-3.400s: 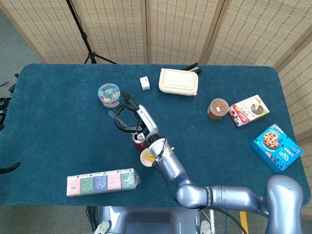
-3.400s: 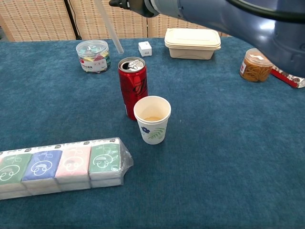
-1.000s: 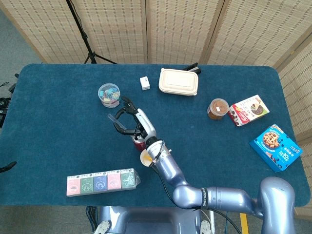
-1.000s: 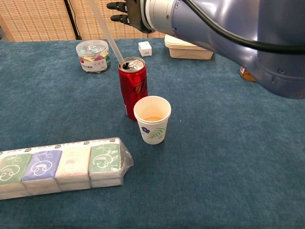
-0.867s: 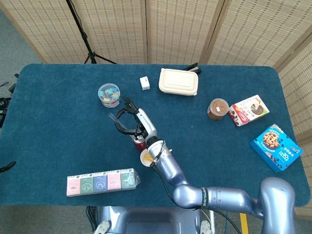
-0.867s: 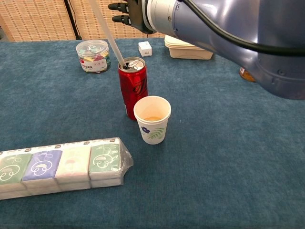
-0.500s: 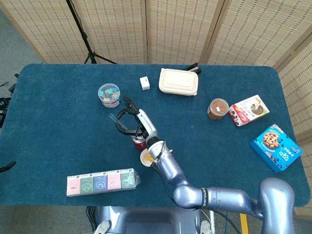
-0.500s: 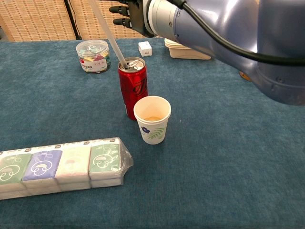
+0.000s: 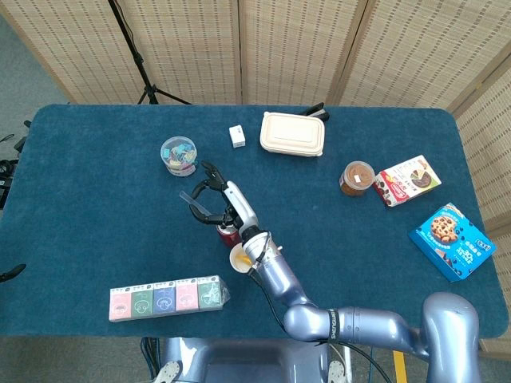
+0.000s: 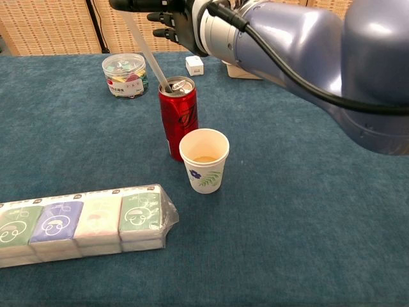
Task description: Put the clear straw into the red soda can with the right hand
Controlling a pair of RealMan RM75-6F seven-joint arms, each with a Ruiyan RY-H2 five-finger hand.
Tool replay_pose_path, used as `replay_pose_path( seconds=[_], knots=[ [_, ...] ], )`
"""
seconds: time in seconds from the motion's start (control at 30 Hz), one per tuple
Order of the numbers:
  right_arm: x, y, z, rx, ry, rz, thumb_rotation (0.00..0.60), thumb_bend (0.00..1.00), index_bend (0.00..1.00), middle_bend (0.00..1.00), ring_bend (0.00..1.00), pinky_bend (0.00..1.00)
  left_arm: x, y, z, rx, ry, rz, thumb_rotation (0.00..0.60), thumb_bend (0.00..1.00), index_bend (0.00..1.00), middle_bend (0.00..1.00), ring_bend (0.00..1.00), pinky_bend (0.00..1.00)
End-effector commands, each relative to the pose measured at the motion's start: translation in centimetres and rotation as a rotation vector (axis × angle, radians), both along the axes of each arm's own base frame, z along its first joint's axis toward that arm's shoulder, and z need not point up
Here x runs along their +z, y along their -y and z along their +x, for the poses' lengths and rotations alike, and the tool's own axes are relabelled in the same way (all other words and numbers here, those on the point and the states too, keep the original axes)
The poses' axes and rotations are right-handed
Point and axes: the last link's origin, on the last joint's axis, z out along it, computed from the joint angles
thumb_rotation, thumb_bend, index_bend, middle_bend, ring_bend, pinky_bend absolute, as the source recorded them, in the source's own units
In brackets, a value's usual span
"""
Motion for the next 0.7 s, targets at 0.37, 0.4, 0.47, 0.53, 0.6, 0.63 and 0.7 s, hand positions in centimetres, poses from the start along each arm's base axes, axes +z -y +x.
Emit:
replay_pose_path(
  seconds=[0.37,0.4,0.47,0.53,0.6,0.63,0.7],
  knots=[
    [-1.1,-0.1,-1.5,0.061,-0.067,-0.054,0.600,0.45,0.59,0.00,0.00,0.00,-0.2,-0.1,0.1,0.000,-0.009,-0.007,0.600,0.00,0.00,0.00,0.00,0.00],
    [-1.3,0.0,-1.7,0.061,-0.072,-0.057,0.600,0.45,0.59,0.00,0.00,0.00,-0.2,-0.1,0.1,0.001,-0.010,-0.006,0.600,0.00,0.00,0.00,0.00,0.00],
    [-1.3,0.1,-1.9,0.060,-0.071,-0.057,0.600,0.45,0.59,0.00,0.00,0.00,-0.3,-0.1,0.1,0.002,-0.012,-0.008,0.600,0.00,0.00,0.00,0.00,0.00],
    [-1.4,0.2,-2.1,0.059,-0.074,-0.059,0.600,0.45,0.59,0.00,0.00,0.00,-0.3,-0.1,0.1,0.003,-0.013,-0.010,0.600,0.00,0.00,0.00,0.00,0.00],
    [-1.5,0.4,-2.3,0.061,-0.081,-0.065,0.600,0.45,0.59,0.00,0.00,0.00,-0.4,-0.2,0.1,0.004,-0.014,-0.013,0.600,0.00,0.00,0.00,0.00,0.00],
    [-1.5,0.5,-2.5,0.062,-0.085,-0.069,0.600,0.45,0.59,0.00,0.00,0.00,-0.4,-0.2,0.1,0.004,-0.014,-0.014,0.600,0.00,0.00,0.00,0.00,0.00],
    [-1.6,0.6,-2.7,0.065,-0.098,-0.074,0.600,0.45,0.59,0.00,0.00,0.00,-0.4,-0.2,0.1,0.004,-0.015,-0.015,0.600,0.00,0.00,0.00,0.00,0.00]
  ],
)
